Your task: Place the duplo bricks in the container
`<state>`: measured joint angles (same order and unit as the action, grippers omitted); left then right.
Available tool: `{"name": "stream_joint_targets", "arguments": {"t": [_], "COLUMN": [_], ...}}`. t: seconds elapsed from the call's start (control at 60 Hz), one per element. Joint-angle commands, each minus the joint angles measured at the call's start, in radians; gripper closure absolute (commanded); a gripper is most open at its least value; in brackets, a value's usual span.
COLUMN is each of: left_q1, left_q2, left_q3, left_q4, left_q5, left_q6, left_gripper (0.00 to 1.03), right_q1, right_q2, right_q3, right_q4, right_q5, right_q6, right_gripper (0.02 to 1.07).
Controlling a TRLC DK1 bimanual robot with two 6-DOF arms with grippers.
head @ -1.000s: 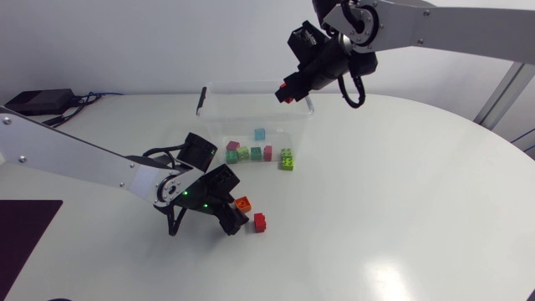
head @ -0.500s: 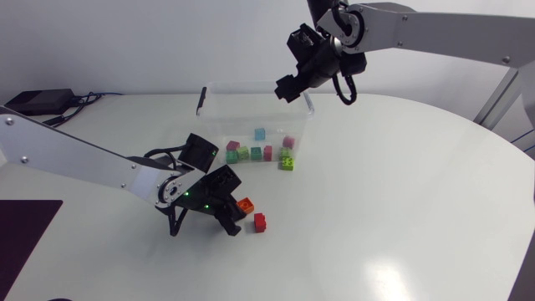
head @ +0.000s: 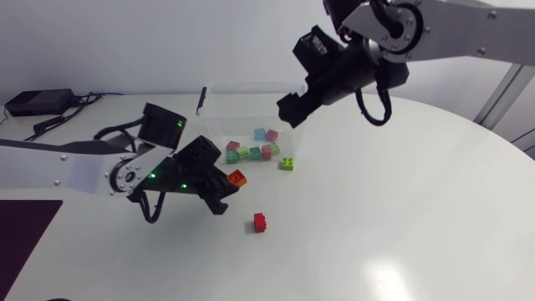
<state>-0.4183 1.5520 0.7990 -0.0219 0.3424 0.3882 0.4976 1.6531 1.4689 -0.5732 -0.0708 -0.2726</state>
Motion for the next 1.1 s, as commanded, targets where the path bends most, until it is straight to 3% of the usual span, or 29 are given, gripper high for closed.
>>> {"name": "stream_joint_targets", "arguments": {"t": [0.0,0.267,0.483,0.8,1.083], "left_q1": [0.024,0.111,0.156,0.159,0.165], "left_q2": [-0.081,-0.128,-0.009,0.135,0.26], "left_q3": [-0.006,0.111,0.252,0.399,0.562], "left_q4": [-0.023,-0.036,0.031,0.114,0.116], "left_q5": [0.021,0.047,0.05,0.015,-0.042], "left_q6": [-0.028,-0.083,-0.166,-0.235,-0.276], "left_gripper": [0.8,0.8,0.8,0.8,0.8], "right_q1": [0.022,0.102,0.168,0.219,0.243], "right_q2": [-0.013,-0.003,0.043,0.145,0.244], "right_q3": [-0.085,-0.203,-0.275,-0.275,-0.2], "right_q4": [-0.011,0.006,0.027,0.021,-0.04], "right_q5": [-0.015,-0.061,-0.093,-0.093,-0.087], "right_q6": [-0.022,-0.083,-0.146,-0.257,-0.336], "right_gripper": [0.06,0.06,0.06,0.06,0.07]}}
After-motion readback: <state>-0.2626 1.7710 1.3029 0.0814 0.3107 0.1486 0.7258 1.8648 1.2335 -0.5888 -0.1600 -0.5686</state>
